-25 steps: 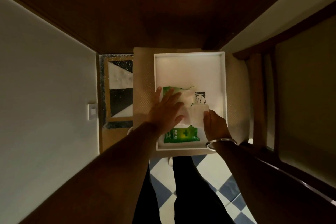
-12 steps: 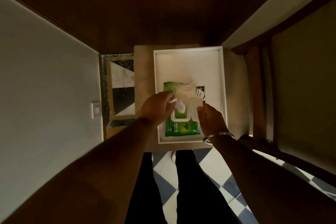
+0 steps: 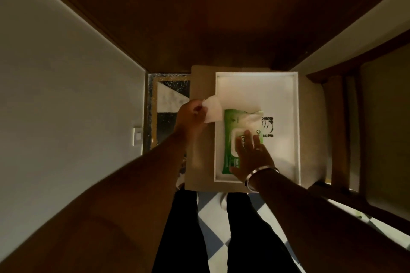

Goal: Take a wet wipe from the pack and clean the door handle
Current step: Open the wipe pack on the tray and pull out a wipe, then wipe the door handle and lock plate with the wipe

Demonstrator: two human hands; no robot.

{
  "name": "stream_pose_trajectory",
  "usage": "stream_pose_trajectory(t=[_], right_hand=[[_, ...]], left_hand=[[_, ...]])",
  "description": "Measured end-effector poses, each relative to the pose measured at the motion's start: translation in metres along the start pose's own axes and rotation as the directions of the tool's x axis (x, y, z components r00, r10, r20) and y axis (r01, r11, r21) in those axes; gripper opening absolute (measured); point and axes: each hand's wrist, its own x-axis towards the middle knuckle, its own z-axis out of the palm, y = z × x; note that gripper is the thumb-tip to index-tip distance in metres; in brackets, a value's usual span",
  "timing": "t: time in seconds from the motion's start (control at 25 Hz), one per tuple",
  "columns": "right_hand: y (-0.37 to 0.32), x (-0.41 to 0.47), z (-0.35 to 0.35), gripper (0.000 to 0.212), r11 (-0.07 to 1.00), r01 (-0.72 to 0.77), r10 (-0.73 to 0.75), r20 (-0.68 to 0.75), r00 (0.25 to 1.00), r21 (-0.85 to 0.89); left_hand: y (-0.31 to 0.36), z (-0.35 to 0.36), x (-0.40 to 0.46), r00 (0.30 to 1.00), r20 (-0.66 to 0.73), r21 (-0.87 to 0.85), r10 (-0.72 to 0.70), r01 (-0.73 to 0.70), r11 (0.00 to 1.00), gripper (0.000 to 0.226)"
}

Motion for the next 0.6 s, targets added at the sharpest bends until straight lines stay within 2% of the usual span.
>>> stream_pose_trajectory(t=[0.12, 0.2, 0.32, 0.4, 0.48, 0.6], right_hand=[[0.001, 0.000, -0.021, 0.092, 0.996, -0.016, 0.027, 0.117, 0.993, -0.088], [0.000, -0.002, -0.056, 0.073, 0.999, -0.026, 0.023, 0.100, 0.995, 0.030], [-0.015, -0.029, -0.129, 0.058, 0.918, -0.002, 0.056, -0.122, 0.991, 0.398], [-0.033, -0.054, -0.186, 0.055, 0.837, 0.138, 0.016, -0.275, 0.961, 0.530], [-0.060, -0.083, -0.243, 0.054, 0.665, 0.326, -0.047, -0.398, 0.916, 0.672], [-0.104, -0.129, -0.316, 0.056, 0.349, 0.496, -0.248, -0.432, 0.867, 0.795]], left_hand=[[0.002, -0.013, -0.008, 0.999, -0.043, -0.100, -0.021, 0.016, 0.995, 0.016], [0.017, -0.026, -0.015, 0.996, -0.086, -0.134, -0.004, -0.008, 0.991, 0.014], [0.071, -0.063, -0.037, 0.985, -0.153, -0.101, 0.075, -0.091, 0.991, 0.003], [0.115, -0.099, -0.057, 0.967, -0.139, 0.053, 0.215, -0.210, 0.976, 0.005], [0.156, -0.140, -0.082, 0.935, -0.070, 0.167, 0.348, -0.333, 0.928, 0.006], [0.209, -0.197, -0.122, 0.895, -0.104, 0.190, 0.433, -0.410, 0.892, 0.003]])
